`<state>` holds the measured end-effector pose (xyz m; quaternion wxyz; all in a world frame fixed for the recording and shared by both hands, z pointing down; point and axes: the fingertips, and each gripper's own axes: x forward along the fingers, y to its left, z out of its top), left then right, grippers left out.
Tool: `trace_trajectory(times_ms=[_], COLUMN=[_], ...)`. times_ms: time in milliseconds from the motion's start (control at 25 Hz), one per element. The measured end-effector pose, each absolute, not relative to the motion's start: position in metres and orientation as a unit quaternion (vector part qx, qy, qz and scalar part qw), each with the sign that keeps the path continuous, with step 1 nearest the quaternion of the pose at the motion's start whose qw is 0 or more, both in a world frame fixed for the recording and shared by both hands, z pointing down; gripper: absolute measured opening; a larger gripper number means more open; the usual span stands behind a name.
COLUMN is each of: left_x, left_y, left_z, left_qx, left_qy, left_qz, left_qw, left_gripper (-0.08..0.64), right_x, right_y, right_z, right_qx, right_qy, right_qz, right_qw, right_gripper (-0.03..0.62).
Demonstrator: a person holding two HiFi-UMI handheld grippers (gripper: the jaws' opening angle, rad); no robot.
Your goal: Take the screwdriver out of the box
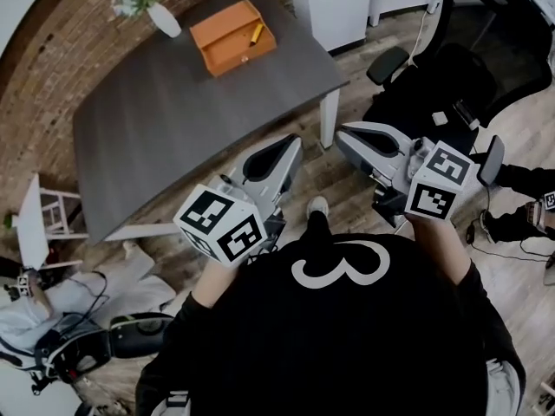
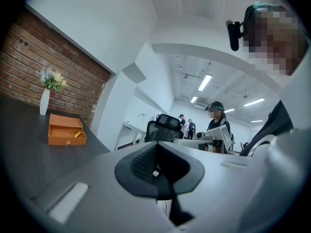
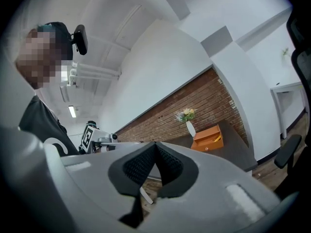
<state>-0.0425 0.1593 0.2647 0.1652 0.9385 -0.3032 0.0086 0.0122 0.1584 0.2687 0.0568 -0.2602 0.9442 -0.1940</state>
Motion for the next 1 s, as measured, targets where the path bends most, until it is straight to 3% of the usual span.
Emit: trace_trajectory(times_ms=[480,1000], left_x=[-0.079,-0.086], left_y=[0.005,-0.047], left_z=[0.276,0.303], left_qx=[0.932,0.921], left_qy=[-0.310,-0.340], left_qz=[0.008,0.012], left_qw=[0.186,0.188], left_gripper=[0.006,0.008], right_x=[-0.019,-0.019], right_y=[0.009,-0.044], right_z=[0.272,0.294], right_qx=[-0.269,-0.260], right_qy=[0.939,0.939], right_qz=[-0.211,-0.222], right_qw=[0.036,0.030], right_gripper=[0.002,0.002])
